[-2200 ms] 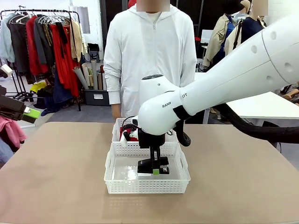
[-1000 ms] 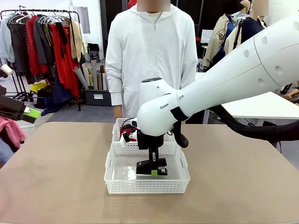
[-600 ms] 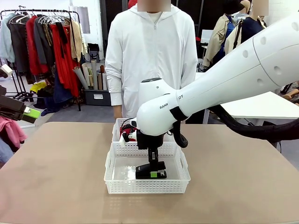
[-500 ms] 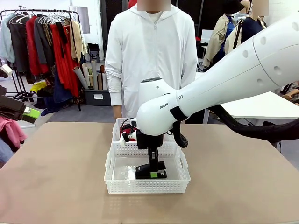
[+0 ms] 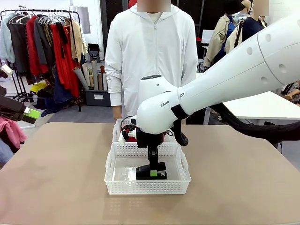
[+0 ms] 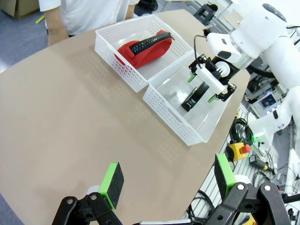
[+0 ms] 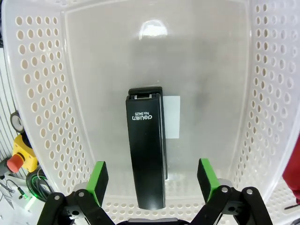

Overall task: Distribute items into two baskets.
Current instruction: Place the picked Stapler into the Organizing basket as instructed by the person.

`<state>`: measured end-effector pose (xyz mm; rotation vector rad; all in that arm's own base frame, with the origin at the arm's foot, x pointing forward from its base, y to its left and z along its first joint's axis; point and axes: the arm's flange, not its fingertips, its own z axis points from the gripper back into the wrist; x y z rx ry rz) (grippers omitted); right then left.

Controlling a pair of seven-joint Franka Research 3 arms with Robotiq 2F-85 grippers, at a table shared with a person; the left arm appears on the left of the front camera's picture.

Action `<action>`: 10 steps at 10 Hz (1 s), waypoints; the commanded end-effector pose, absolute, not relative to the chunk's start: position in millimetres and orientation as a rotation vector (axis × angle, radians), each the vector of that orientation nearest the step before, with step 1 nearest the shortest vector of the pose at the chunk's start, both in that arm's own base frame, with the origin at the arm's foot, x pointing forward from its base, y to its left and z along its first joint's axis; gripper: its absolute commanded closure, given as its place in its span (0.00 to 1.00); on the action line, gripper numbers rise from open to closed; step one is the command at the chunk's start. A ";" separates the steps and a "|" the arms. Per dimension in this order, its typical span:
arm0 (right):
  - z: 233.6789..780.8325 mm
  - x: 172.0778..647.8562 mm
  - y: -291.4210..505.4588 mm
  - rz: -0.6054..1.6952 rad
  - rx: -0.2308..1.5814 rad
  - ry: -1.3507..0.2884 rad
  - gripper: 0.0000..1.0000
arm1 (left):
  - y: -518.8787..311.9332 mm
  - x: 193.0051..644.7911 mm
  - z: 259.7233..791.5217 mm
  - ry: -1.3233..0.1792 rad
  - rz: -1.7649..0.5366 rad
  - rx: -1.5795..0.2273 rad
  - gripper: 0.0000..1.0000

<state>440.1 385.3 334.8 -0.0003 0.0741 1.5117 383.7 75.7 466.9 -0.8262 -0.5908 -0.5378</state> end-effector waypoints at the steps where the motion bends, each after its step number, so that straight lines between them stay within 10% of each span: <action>1: 349.0 433.0 376.3 1.501 0.003 0.049 0.00 | 75.1 383.0 467.7 -0.596 -0.536 -0.839 0.00; 10: 358.3 440.5 382.1 1.503 -0.018 0.032 0.00 | 75.1 383.0 467.7 -0.596 -0.536 -0.839 0.00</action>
